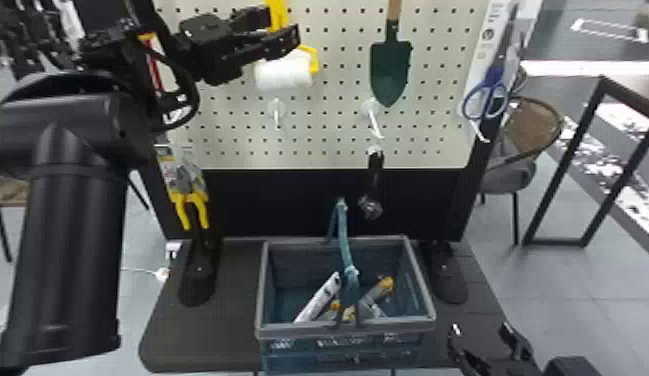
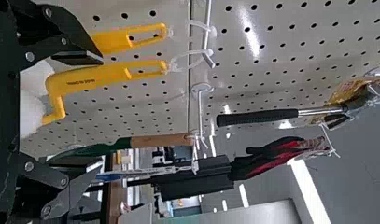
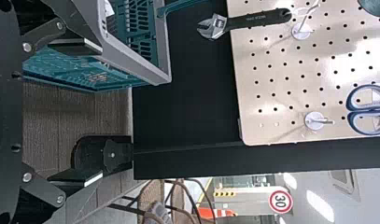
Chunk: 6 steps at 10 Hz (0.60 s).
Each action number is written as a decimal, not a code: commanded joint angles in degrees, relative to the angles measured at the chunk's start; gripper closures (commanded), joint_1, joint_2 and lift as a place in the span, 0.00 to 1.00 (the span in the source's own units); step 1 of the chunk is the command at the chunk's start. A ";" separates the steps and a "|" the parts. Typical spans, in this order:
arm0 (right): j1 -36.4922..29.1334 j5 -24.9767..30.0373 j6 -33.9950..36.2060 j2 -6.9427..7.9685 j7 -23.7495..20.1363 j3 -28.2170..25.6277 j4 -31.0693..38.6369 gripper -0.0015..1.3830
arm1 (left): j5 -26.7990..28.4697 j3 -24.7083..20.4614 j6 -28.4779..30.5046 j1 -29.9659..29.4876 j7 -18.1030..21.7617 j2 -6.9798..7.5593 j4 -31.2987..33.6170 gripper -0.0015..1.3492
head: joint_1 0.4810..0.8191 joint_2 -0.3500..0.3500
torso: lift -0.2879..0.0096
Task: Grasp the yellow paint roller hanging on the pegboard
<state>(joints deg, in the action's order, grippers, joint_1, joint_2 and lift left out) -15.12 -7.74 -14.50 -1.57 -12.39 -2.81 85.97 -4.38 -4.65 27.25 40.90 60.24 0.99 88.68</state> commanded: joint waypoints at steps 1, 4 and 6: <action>0.00 0.00 0.00 -0.10 -0.09 0.00 -0.02 0.25 | 0.78 0.61 0.00 1.02 1.02 -0.02 -0.96 0.49 | 0.20 0.50 | 0.63; 0.26 -0.17 0.00 -0.10 -0.09 0.00 -0.11 0.25 | 1.57 0.26 -1.41 1.29 0.93 -0.20 -1.58 0.72 | 0.20 0.50 | 0.63; 0.26 -0.26 0.00 -0.28 -0.09 0.00 -0.19 0.25 | 1.92 0.00 -1.93 1.29 0.49 -0.20 -1.58 0.85 | 0.20 0.50 | 0.63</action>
<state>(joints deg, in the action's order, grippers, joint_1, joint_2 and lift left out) -14.85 -7.99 -14.50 -1.82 -12.48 -2.81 85.78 -2.52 -4.56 25.43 42.25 60.76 0.79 87.10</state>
